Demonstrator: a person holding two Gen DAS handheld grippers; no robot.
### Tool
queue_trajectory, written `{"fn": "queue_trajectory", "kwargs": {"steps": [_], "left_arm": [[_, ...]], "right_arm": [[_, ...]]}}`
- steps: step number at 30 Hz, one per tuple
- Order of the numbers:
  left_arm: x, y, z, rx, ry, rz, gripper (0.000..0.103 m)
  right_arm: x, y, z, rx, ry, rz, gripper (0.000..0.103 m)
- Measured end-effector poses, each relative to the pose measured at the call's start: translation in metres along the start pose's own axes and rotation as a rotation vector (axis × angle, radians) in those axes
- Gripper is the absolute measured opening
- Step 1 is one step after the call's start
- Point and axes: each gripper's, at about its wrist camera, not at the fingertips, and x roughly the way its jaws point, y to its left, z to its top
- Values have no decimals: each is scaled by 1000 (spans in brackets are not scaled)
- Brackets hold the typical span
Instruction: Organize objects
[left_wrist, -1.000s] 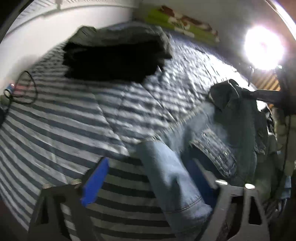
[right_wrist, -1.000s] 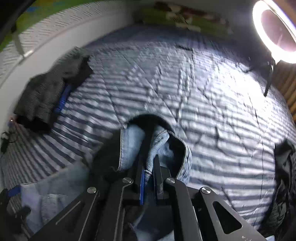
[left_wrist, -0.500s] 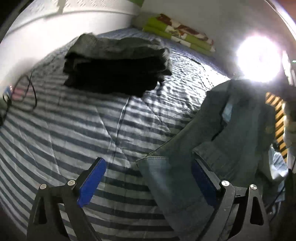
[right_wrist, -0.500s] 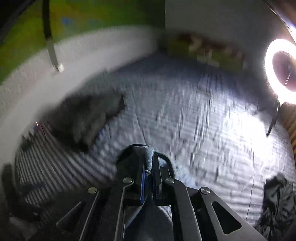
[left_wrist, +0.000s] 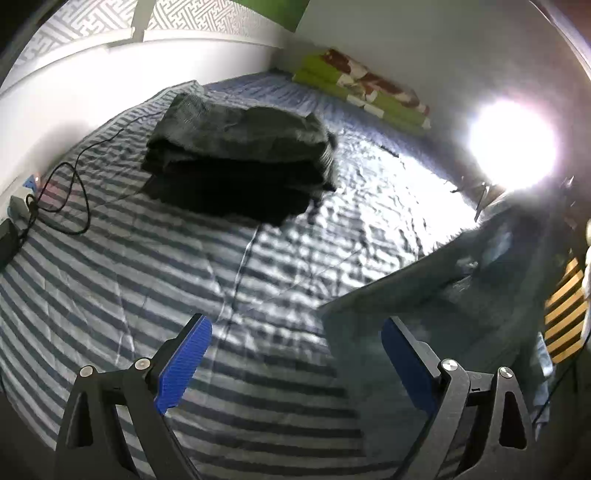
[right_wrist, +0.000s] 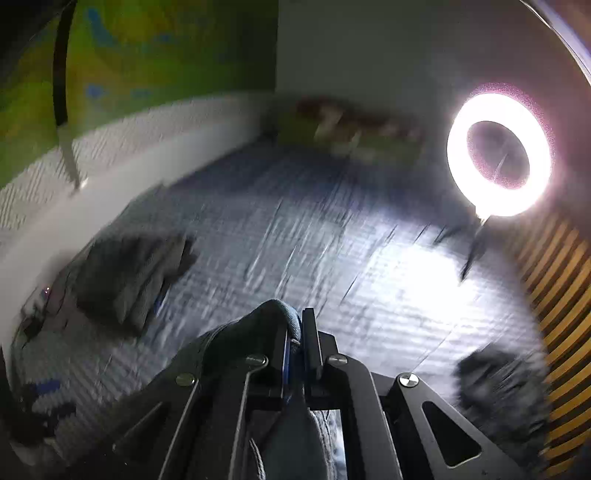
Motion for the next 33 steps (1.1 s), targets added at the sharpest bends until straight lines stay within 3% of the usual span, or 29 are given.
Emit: {"fn": "queue_trajectory", "kwargs": {"steps": [3,7,11,14,15,18,22,26,29,33], "left_arm": [[-5,-12,4,29,-35,-4,95],[-3,-18,4,50,-44,-3,95],[6,-4,-1,29,-42,-26,95],[25,7,-5,-7,44,-30,95],[24,7,-5,-2,41,-57,95],[9,7,-3,53,-35,13,95],[3,30,-5,4,-48,24,96],[7,53,-13,-61,-4,-18,96],[7,65,-19,-97,31,-54,96],[15,74,-28,-124,78,-97,96]], "right_arm": [[-38,1,36,-18,-112,-73,5],[-77,15,67,-42,-180,-68,5],[-80,31,57,-83,-132,-35,5],[-78,37,36,-92,-99,-10,5],[-79,38,31,-78,-92,12,5],[-85,44,11,2,-37,150,5],[-92,88,-37,-54,23,281,5],[-78,142,-120,-41,136,435,5],[-53,190,-189,-65,237,469,5],[-29,231,-249,-71,320,461,5]]}}
